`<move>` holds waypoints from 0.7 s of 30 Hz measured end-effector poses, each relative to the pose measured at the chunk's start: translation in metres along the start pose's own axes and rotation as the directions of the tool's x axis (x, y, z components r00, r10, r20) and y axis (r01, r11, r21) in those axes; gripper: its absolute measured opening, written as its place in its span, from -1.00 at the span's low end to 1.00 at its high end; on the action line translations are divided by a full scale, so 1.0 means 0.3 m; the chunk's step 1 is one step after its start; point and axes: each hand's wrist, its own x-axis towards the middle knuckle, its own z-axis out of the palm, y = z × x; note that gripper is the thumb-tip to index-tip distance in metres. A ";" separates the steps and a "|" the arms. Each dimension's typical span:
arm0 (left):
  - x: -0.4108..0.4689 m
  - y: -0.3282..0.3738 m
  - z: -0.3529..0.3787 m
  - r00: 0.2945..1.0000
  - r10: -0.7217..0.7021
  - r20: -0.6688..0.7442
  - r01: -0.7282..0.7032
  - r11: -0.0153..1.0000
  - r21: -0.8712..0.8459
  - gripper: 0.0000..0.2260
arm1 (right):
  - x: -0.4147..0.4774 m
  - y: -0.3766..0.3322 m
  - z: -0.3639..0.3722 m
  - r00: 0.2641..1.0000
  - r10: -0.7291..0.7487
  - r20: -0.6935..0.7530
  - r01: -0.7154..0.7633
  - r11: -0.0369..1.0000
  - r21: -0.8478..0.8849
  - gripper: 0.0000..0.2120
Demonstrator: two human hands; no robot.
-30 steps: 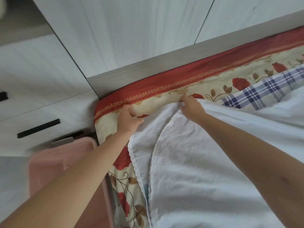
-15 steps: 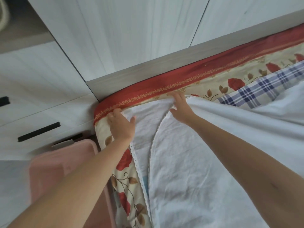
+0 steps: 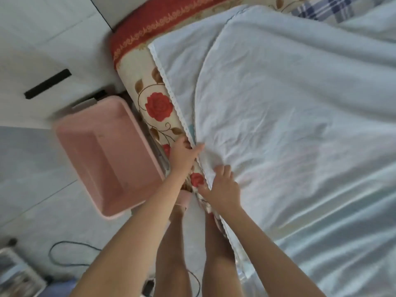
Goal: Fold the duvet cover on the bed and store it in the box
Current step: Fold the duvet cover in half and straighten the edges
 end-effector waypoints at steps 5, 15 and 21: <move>0.005 -0.047 -0.005 0.996 0.020 0.082 -0.036 0.977 0.209 -0.62 | -0.052 0.010 0.038 0.997 0.060 0.039 -0.058 0.996 -0.069 -0.71; -0.073 -0.087 -0.070 0.996 -0.041 0.076 0.031 0.990 0.136 -0.74 | -0.095 0.020 0.036 0.984 -0.038 0.172 0.044 0.999 -0.030 -0.78; -0.030 0.020 -0.066 0.966 -0.235 0.105 0.229 0.971 0.069 -0.58 | -0.093 0.017 0.064 0.986 -0.017 0.168 0.026 0.998 -0.052 -0.82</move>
